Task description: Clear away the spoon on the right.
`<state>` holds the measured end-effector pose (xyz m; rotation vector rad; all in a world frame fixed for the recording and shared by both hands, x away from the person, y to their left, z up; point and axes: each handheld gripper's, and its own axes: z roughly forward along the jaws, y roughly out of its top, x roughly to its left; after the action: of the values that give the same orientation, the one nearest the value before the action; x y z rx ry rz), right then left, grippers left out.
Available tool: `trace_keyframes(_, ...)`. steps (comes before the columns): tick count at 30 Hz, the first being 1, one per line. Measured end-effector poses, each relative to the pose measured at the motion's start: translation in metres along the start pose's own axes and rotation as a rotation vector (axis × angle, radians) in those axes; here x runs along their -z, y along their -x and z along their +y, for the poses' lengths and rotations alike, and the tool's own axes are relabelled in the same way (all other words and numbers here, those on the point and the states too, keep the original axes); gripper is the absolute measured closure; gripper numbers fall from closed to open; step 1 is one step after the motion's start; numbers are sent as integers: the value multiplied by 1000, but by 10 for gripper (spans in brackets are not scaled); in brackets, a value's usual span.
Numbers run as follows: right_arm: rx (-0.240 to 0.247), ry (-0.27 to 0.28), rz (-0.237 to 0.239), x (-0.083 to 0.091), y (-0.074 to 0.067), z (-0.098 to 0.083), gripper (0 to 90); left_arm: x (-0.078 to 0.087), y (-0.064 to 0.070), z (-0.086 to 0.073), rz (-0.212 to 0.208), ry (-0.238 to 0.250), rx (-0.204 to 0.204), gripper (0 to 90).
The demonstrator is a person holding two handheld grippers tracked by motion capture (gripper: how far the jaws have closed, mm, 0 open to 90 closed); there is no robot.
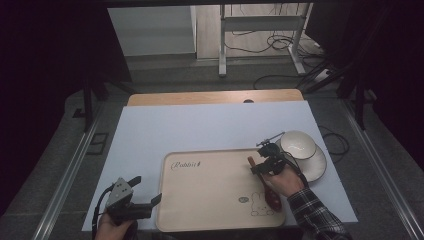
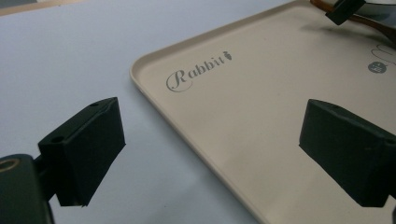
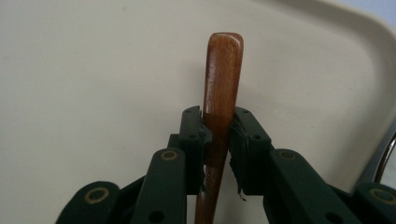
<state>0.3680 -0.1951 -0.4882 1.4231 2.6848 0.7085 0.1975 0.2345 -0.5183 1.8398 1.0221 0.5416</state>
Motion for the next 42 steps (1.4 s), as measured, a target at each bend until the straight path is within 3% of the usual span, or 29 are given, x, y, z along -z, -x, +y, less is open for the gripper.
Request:
trace_keyframes(1,1,17,10,0,2,-1,677,0,0,0,0,0,-1,66)
trace_keyframes(3,3,24,8,2,2,-1,658,0,0,0,0,-1,-2,65)
trace_keyframes(6,71,65,-10,14,-2,-5,644,0,0,0,0,-1,-5,65)
trace_keyframes(8,134,94,-15,18,-6,-11,680,0,1,0,1,-1,-6,66)
trace_keyframes(12,225,133,-11,18,-17,-25,834,0,1,0,1,-1,-8,66)
trace_keyframes(13,237,139,-16,17,-20,-29,890,0,1,0,2,-1,-9,66)
trace_keyframes(15,252,151,-22,15,-25,-35,900,0,1,0,2,-1,-9,66)
trace_keyframes(24,268,117,-45,6,-29,-49,900,0,2,0,3,-2,-22,66)
trace_keyframes(42,191,128,-66,7,-6,-52,900,0,3,0,3,-2,-24,66)
